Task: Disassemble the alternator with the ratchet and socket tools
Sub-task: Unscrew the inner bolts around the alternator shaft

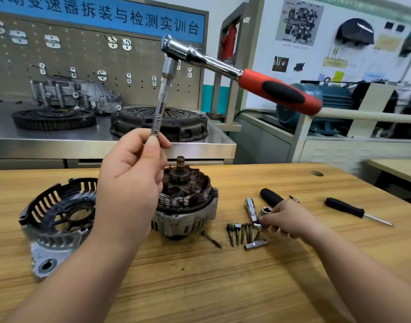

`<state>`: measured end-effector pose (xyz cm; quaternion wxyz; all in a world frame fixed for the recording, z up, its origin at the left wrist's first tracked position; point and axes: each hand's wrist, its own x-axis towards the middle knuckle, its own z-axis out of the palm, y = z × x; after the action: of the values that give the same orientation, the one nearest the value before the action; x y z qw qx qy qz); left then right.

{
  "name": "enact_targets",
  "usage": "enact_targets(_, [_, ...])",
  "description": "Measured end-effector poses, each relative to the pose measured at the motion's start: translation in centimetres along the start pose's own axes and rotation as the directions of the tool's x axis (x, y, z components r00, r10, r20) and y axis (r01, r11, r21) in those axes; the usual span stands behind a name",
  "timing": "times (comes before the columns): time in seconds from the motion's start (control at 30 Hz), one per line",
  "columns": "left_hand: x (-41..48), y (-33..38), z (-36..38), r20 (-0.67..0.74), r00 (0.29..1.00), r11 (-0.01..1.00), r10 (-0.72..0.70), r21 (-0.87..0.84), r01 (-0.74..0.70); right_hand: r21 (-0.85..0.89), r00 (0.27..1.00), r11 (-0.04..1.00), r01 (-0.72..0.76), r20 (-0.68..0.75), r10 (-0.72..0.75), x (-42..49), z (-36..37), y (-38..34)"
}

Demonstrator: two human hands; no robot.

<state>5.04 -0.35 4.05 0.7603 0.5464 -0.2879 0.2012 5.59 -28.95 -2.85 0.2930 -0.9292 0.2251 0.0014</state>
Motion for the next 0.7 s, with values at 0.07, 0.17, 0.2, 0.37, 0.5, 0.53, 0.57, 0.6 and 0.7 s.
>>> enact_targets(0.07, [0.1, 0.0, 0.0, -0.023, 0.999, 1.0, -0.023, 0.003, 0.023, -0.034, 1.0, 0.999, 0.004, -0.013, -0.005, 0.5, 0.3, -0.1])
enact_targets(0.17, [0.2, -0.2, -0.2, -0.055, 0.998, 0.999, -0.042, 0.002, 0.042, -0.122, 0.999, 0.992, 0.021, -0.025, -0.024, 1.0, 0.8, -0.4])
enact_targets(0.2, [0.2, -0.2, -0.3, -0.061, 0.997, 0.999, -0.043, -0.001, 0.043, -0.167, 0.999, 0.986, 0.018, -0.036, -0.025, 1.0, 0.8, -0.6])
enact_targets(0.37, [0.5, -0.2, -0.6, -0.077, 0.996, 0.998, -0.053, -0.032, 0.051, -0.299, 0.951, 0.936, 0.188, -0.184, -0.25, -0.1, 0.5, -2.2])
enact_targets(0.5, [0.6, -0.1, -0.7, -0.072, 0.994, 0.996, -0.084, -0.034, 0.081, -0.036, 0.886, 0.89, 0.454, -0.085, -0.456, -1.5, 0.8, -5.0])
enact_targets(0.53, [0.6, -0.2, -0.7, -0.068, 0.993, 0.995, -0.092, -0.036, 0.09, 0.027, 0.884, 0.883, 0.468, -0.038, -0.467, -1.6, 1.0, -5.6])
enact_targets(0.57, [0.6, -0.2, -0.7, -0.063, 0.993, 0.994, -0.1, -0.037, 0.098, 0.083, 0.88, 0.877, 0.473, 0.004, -0.475, -1.7, 1.2, -6.1])
enact_targets(0.6, [0.6, -0.2, -0.7, -0.058, 0.993, 0.994, -0.106, -0.036, 0.104, 0.122, 0.874, 0.87, 0.477, 0.037, -0.484, -1.8, 1.4, -6.5])
enact_targets(0.7, [0.6, -0.1, -0.7, -0.033, 0.993, 0.993, -0.112, -0.037, 0.111, 0.158, 0.842, 0.838, 0.523, 0.061, -0.537, -2.3, 2.2, -7.2])
